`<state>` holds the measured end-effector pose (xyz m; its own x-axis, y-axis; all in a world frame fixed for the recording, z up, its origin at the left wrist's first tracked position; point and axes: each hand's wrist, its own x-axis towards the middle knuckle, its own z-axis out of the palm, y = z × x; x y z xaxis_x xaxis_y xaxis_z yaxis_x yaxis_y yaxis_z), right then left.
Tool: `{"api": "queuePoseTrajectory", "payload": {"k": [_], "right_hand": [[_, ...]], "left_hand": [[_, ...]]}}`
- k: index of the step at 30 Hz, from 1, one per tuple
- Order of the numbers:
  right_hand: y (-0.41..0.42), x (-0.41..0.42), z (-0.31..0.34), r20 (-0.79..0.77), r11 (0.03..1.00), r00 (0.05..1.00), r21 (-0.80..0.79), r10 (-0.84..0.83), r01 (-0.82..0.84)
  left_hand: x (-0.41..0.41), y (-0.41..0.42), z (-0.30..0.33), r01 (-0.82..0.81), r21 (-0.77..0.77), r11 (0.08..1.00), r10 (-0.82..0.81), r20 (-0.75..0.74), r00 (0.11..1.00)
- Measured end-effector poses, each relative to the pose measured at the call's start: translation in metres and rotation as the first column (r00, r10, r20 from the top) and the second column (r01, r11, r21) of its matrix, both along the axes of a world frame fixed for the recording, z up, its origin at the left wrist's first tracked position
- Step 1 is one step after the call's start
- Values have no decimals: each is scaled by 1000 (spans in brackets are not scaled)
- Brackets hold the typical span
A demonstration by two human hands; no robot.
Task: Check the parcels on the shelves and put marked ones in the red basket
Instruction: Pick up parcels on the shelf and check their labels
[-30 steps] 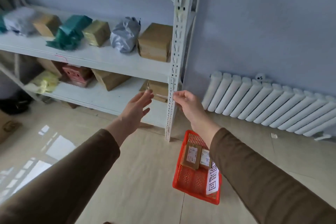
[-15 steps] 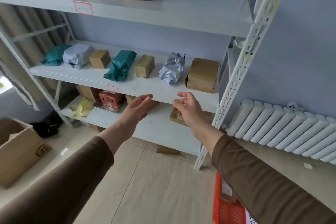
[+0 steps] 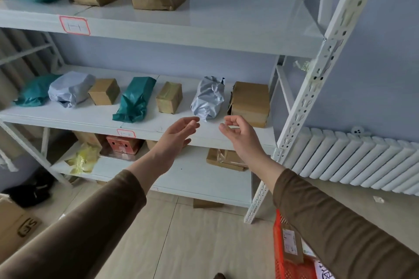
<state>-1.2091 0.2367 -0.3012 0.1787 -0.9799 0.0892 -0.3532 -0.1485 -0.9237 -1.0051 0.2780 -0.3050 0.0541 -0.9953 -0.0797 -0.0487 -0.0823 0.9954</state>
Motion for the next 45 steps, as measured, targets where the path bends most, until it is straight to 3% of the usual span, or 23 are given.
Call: {"api": "queuePoseTrajectory", "payload": {"k": [10, 15, 22, 26, 28, 34, 36, 40, 45], "right_hand": [[-139, -52, -34, -18, 975, 976, 36, -218, 218], [-186, -73, -49, -61, 931, 941, 134, -334, 339], [-238, -74, -67, -65, 810, 871, 338, -487, 479], [-257, -66, -68, -43, 735, 839, 460, -542, 498], [-262, -64, -69, -16, 700, 816, 506, -577, 505], [-253, -60, -73, 38, 663, 762, 522, -646, 536], [-243, -60, -73, 71, 656, 731, 505, -679, 561], [-212, -56, -70, 180, 677, 699, 498, -692, 542], [-162, -59, -56, 357, 742, 690, 538, -630, 400]], "left_hand": [[-49, -157, -26, 163, 98, 982, -165, 15, 986], [-69, -217, -44, 209, 138, 968, -212, 4, 977], [-65, -338, -154, 181, 314, 932, -197, 20, 980], [-69, -349, -136, 176, 427, 887, -181, -30, 983], [-74, -343, -114, 220, 413, 884, -203, -85, 976], [-78, -363, -141, 221, 378, 899, -196, -102, 975], [-80, -339, -105, 242, 361, 900, -200, -152, 968], [-79, -299, -75, 264, 281, 923, -196, -248, 949], [-65, -243, -47, 186, 209, 960, -120, -293, 949]]}}
